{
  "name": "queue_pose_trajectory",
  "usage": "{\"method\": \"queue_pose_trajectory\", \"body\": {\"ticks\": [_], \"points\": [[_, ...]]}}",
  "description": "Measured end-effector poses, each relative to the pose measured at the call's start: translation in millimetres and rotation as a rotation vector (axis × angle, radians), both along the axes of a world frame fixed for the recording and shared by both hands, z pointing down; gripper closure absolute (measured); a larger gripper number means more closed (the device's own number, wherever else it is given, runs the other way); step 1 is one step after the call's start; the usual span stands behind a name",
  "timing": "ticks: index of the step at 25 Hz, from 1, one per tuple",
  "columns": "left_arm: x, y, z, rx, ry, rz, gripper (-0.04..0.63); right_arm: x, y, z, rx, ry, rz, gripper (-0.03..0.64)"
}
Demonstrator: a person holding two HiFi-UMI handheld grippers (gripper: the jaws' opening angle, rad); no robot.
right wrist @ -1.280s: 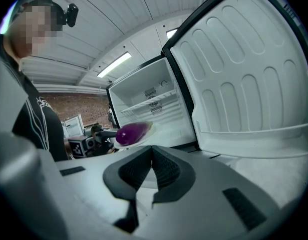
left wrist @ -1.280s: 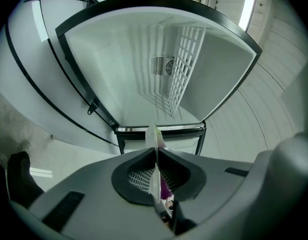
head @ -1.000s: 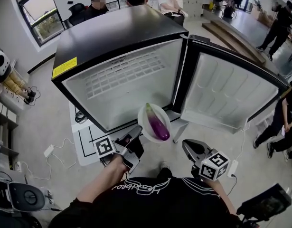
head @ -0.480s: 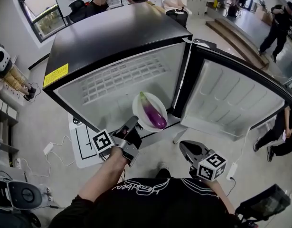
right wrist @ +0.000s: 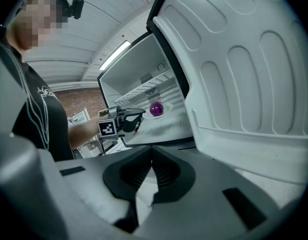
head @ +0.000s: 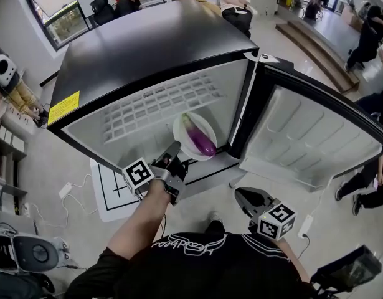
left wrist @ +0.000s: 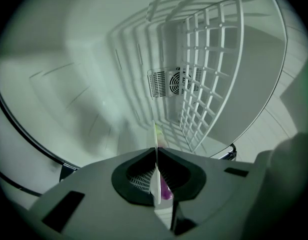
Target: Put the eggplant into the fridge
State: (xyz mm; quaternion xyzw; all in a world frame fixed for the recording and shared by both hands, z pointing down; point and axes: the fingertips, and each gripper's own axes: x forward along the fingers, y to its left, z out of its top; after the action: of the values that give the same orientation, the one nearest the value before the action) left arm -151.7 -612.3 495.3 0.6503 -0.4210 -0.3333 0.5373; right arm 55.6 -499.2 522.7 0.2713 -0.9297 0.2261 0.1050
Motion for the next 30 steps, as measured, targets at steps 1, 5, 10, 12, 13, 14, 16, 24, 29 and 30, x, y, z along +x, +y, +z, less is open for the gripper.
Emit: {"method": "queue_pose_trajectory", "body": {"ticks": [1,5,10,12,13,14,16,24,29,30], "points": [[-1,-4,5,-0.007,-0.009,-0.005,0.574,1,-1,1,0.005,0.006,-0.003,0.611],[-9,-19,28,-0.048,-0.020,-0.044,0.574,6,-5,9,-0.013,0.013,0.003,0.611],[-18,-33,53,-0.105,-0.025,-0.080,0.574,12,-8,17,-0.040,0.008,0.022,0.611],[-21,-37,59,-0.120,-0.026,-0.096,0.574,15,-9,20,-0.048,0.011,0.028,0.611],[-22,-39,63,-0.126,-0.028,-0.102,0.574,17,-9,20,-0.049,0.013,0.031,0.611],[-23,-41,66,-0.133,-0.030,-0.106,0.574,18,-10,21,-0.050,0.014,0.034,0.611],[-23,-45,72,-0.152,-0.035,-0.109,0.574,20,-11,22,-0.057,0.016,0.041,0.611],[-33,-55,87,-0.220,-0.030,-0.156,0.572,26,-13,27,-0.070,0.021,0.056,0.611],[-37,-58,94,-0.261,-0.014,-0.179,0.574,28,-17,28,-0.072,0.022,0.065,0.611],[-38,-58,94,-0.266,-0.016,-0.181,0.574,29,-18,28,-0.072,0.022,0.068,0.611]]}}
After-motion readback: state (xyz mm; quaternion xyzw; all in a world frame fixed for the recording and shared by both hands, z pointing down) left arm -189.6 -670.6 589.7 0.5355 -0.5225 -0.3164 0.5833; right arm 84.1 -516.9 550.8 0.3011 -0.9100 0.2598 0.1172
